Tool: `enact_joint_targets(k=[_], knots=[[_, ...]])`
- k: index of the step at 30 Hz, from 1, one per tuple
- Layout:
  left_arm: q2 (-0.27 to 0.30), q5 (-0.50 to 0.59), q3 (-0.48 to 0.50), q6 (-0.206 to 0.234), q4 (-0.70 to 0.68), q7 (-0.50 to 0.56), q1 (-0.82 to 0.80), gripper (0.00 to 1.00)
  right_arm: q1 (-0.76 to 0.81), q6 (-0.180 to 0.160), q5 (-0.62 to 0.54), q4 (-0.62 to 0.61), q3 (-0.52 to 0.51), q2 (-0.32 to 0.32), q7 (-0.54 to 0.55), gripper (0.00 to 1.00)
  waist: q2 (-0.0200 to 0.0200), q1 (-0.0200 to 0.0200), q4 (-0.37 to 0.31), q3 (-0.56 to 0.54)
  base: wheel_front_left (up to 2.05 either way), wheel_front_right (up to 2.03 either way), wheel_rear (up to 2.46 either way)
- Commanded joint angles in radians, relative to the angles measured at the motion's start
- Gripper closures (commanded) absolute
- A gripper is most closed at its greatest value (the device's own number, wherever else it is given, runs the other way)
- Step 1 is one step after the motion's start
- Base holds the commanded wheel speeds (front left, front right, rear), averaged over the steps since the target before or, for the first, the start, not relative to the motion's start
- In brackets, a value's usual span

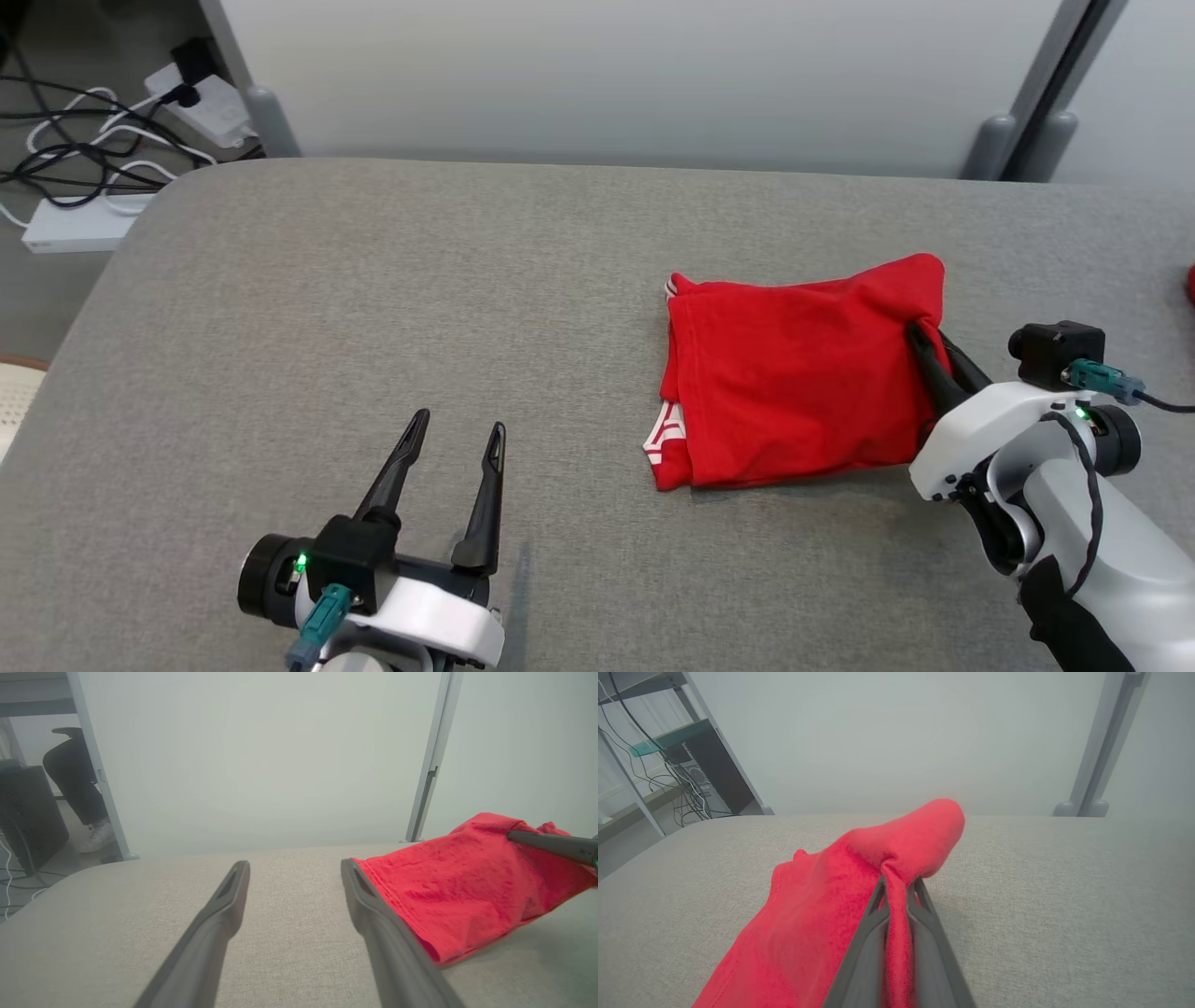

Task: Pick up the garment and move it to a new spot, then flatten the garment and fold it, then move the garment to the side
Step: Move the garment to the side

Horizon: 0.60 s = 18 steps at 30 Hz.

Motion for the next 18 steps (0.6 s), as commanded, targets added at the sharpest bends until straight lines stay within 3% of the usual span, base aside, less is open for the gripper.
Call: enact_joint_targets(k=[1,18], knots=[[0.002,0.013,0.026,-0.011,-0.023,-0.010,-0.059,0.00,0.013,0.000,-0.022,-0.032,-0.011,-0.002,-0.015,1.00,0.0000,0.0000,-0.042,0.016,0.00,0.00,0.00],[0.002,0.037,0.023,-0.032,-0.005,-0.010,-0.125,0.00,0.078,0.000,-0.172,-0.104,-0.189,0.039,-0.015,1.00,0.0000,0.0000,-0.270,0.053,0.00,0.00,0.00]])
